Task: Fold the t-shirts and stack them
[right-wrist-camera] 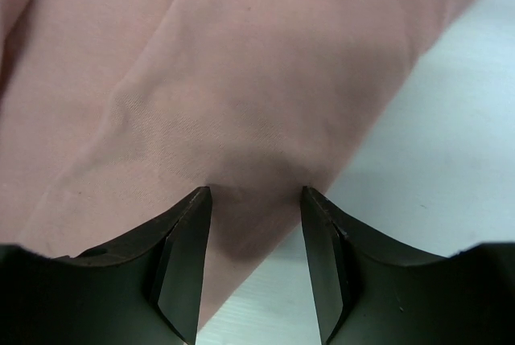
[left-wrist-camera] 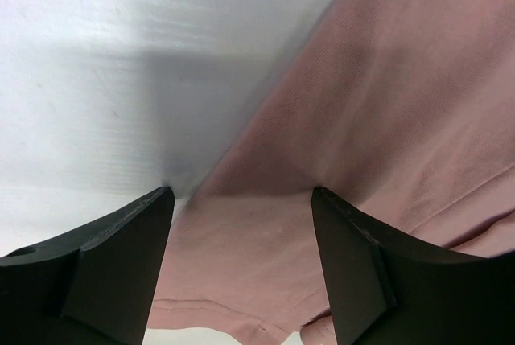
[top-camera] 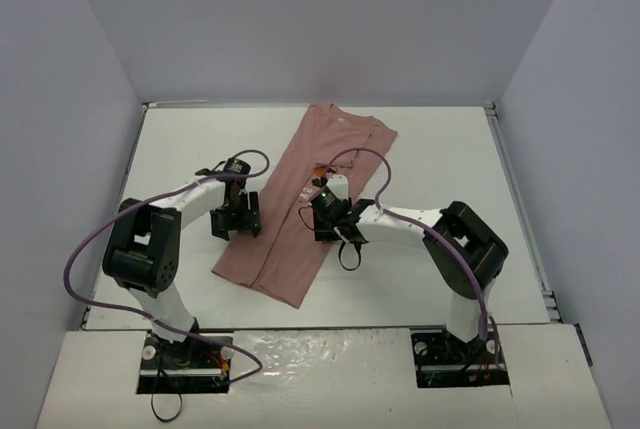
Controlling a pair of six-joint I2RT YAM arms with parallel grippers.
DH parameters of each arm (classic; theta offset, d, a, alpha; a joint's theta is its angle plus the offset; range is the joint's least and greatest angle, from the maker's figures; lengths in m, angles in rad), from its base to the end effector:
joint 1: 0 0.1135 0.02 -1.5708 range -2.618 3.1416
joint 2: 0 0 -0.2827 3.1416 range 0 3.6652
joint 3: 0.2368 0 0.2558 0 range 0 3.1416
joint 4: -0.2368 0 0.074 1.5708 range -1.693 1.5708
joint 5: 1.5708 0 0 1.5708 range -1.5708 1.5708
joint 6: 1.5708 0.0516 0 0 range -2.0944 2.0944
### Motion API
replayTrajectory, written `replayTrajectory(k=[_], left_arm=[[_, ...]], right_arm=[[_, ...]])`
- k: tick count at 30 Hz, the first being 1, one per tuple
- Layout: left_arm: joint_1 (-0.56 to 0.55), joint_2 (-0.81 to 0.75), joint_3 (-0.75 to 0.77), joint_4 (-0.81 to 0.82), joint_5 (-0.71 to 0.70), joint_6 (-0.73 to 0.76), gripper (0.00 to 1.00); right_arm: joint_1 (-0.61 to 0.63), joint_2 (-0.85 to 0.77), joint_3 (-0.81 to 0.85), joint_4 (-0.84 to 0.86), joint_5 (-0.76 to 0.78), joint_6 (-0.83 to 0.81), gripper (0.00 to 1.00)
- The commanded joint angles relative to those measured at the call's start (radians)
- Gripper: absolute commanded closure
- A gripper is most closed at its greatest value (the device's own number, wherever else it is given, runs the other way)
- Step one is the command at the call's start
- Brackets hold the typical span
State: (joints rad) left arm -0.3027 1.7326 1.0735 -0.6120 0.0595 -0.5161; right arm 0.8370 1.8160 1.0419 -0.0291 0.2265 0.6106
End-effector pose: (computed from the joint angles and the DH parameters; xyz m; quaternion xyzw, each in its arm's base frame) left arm 0.3197 -0.1031 0.1678 -0.1008 0.9832 -0.0864 0.1252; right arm 0.2729 0.2853 0.1674 -0.0620 0.9202 0.1679 0.3482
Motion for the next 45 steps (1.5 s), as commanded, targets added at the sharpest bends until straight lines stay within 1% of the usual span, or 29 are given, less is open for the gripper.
replayTrajectory(k=[1, 3, 5, 8, 11, 14, 15, 17, 21, 24, 26, 30, 34, 38, 45], left_arm=[[-0.091, -0.007, -0.111, 0.058, 0.088, -0.154, 0.34], [-0.154, -0.048, -0.127, 0.061, 0.091, -0.204, 0.34], [-0.199, -0.075, -0.143, 0.063, 0.104, -0.261, 0.34], [-0.267, -0.111, -0.158, 0.080, 0.124, -0.318, 0.34], [-0.306, -0.125, -0.130, 0.077, 0.138, -0.343, 0.34], [-0.323, -0.171, -0.068, 0.055, 0.142, -0.340, 0.34], [-0.321, -0.183, -0.037, 0.036, 0.122, -0.317, 0.34], [-0.315, -0.193, 0.061, -0.023, 0.053, -0.231, 0.34], [-0.263, -0.140, 0.221, -0.082, -0.012, -0.106, 0.34], [-0.207, -0.096, 0.273, -0.099, -0.027, -0.042, 0.34], [-0.165, -0.078, 0.278, -0.108, -0.034, -0.014, 0.34], [-0.128, -0.100, 0.246, -0.113, -0.019, 0.015, 0.34], [-0.124, -0.157, 0.185, -0.114, -0.026, 0.025, 0.34], [-0.124, -0.224, 0.127, -0.117, -0.003, 0.016, 0.34], [-0.105, -0.317, 0.053, -0.141, -0.037, 0.001, 0.34]], right_arm=[[-0.061, -0.088, -0.143, -0.075, 0.065, 0.020, 0.54], [-0.085, -0.166, -0.201, -0.081, 0.056, 0.008, 0.54], [-0.113, -0.212, -0.235, -0.099, 0.042, -0.006, 0.54], [-0.137, -0.268, -0.245, -0.131, 0.036, -0.040, 0.54], [-0.160, -0.293, -0.228, -0.174, 0.040, -0.071, 0.54], [-0.201, -0.335, -0.178, -0.205, 0.021, -0.113, 0.54], [-0.210, -0.346, -0.155, -0.209, 0.018, -0.125, 0.54], [-0.243, -0.344, -0.052, -0.217, -0.004, -0.165, 0.53], [-0.317, -0.232, 0.120, -0.216, -0.053, -0.236, 0.53], [-0.359, -0.096, 0.335, -0.218, -0.085, -0.272, 0.53], [-0.383, 0.018, 0.438, -0.216, -0.106, -0.260, 0.52], [-0.412, 0.187, 0.615, -0.217, -0.065, -0.226, 0.52], [-0.435, 0.353, 0.777, -0.216, -0.029, -0.183, 0.52], [-0.439, 0.457, 0.861, -0.216, 0.023, -0.186, 0.52], [-0.457, 0.633, 0.985, -0.215, -0.044, -0.252, 0.52]])
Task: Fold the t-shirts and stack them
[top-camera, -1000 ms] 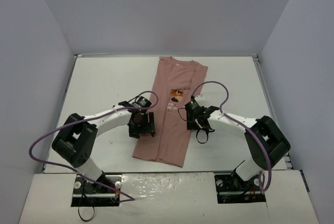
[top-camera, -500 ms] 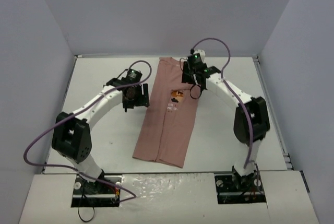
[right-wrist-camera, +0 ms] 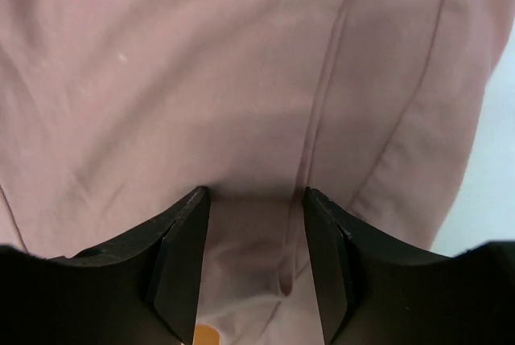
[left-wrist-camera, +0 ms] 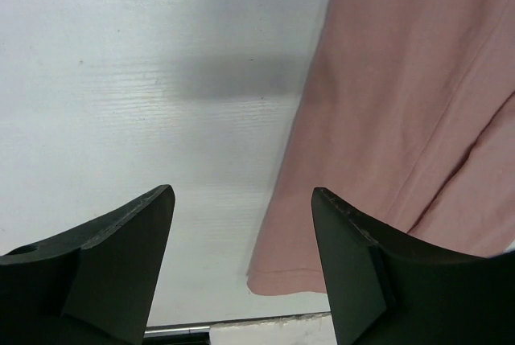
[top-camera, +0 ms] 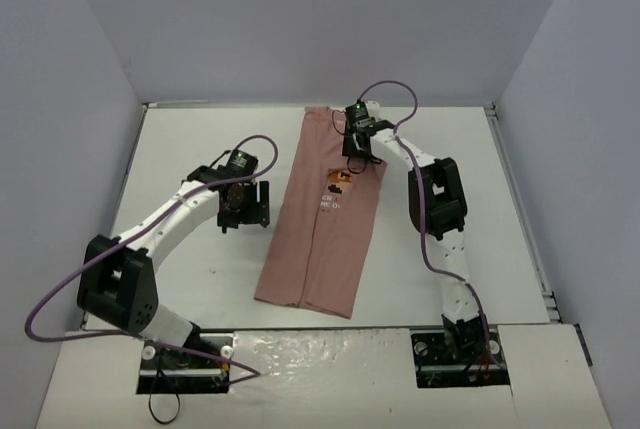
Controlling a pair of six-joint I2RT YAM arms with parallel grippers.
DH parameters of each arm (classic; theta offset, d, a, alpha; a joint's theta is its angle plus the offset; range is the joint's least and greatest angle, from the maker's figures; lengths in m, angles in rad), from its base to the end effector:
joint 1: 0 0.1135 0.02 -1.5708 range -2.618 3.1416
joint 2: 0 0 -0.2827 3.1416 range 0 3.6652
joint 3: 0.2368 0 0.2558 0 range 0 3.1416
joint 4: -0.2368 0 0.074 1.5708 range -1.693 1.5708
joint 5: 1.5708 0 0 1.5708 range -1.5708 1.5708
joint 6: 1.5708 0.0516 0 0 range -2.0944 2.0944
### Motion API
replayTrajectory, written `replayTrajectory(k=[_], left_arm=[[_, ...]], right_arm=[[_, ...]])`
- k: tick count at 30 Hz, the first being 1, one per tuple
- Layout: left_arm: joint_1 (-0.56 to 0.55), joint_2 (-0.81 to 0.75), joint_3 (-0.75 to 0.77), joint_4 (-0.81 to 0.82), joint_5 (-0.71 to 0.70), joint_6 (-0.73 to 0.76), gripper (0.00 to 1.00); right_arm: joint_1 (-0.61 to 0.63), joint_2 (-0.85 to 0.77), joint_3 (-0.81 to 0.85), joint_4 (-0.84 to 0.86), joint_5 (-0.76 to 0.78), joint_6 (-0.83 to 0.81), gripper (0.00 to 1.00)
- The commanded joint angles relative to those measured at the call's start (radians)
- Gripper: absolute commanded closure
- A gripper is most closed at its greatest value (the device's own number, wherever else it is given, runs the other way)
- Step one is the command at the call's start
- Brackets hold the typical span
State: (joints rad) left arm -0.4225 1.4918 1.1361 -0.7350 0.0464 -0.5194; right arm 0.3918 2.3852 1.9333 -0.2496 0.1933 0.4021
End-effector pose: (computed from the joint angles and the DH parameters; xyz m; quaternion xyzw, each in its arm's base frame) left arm 0.2815 -0.1292 0.2536 -0.0415 0.9702 -0.1279 0.2016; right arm 0.5313 0.2088 0.1725 0.0453 0.9026 0.0813 0.4204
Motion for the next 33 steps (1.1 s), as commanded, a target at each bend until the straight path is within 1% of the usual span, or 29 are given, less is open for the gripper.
replayTrajectory(k=[1, 5, 10, 12, 13, 16, 18, 19, 22, 24, 25, 27, 30, 33], left_arm=[[0.018, -0.083, -0.015, -0.022, -0.023, 0.002, 0.34], [0.022, -0.107, -0.050, -0.026, -0.016, -0.017, 0.34], [0.022, -0.140, -0.090, -0.027, 0.018, -0.042, 0.34], [0.019, -0.146, -0.103, -0.026, 0.034, -0.051, 0.34], [0.017, -0.148, -0.106, -0.025, 0.040, -0.057, 0.34], [0.008, -0.147, -0.108, -0.022, 0.055, -0.066, 0.34], [-0.003, -0.144, -0.104, -0.023, 0.068, -0.074, 0.34], [-0.015, -0.146, -0.104, -0.023, 0.070, -0.082, 0.34], [-0.049, -0.143, -0.116, -0.015, 0.069, -0.104, 0.34], [-0.072, -0.142, -0.145, -0.001, 0.072, -0.125, 0.34], [-0.077, -0.139, -0.154, 0.005, 0.076, -0.131, 0.34], [-0.091, -0.139, -0.190, 0.023, 0.081, -0.149, 0.34], [-0.125, -0.132, -0.216, 0.049, 0.086, -0.169, 0.34], [-0.160, -0.110, -0.223, 0.065, 0.077, -0.181, 0.34]], right_arm=[[-0.013, 0.095, 0.117, 0.005, -0.020, -0.056, 0.52], [-0.013, 0.187, 0.222, 0.004, -0.065, -0.099, 0.53], [-0.022, 0.241, 0.387, 0.004, -0.088, -0.157, 0.52], [-0.024, 0.222, 0.435, 0.004, -0.101, -0.192, 0.53], [-0.025, 0.188, 0.445, 0.003, -0.102, -0.220, 0.52], [-0.023, 0.081, 0.385, 0.004, -0.076, -0.273, 0.52], [-0.024, -0.084, 0.279, 0.004, -0.043, -0.288, 0.51], [-0.024, -0.178, 0.183, 0.003, -0.036, -0.287, 0.51], [-0.017, -0.391, -0.083, 0.004, -0.016, -0.267, 0.51], [-0.014, -0.557, -0.329, 0.003, -0.020, -0.230, 0.51], [-0.007, -0.603, -0.397, 0.004, -0.023, -0.195, 0.51], [0.009, -0.759, -0.557, 0.004, -0.029, -0.147, 0.51], [0.103, -0.905, -0.837, 0.003, -0.040, -0.033, 0.51], [0.210, -1.029, -1.010, 0.004, -0.049, 0.084, 0.51]])
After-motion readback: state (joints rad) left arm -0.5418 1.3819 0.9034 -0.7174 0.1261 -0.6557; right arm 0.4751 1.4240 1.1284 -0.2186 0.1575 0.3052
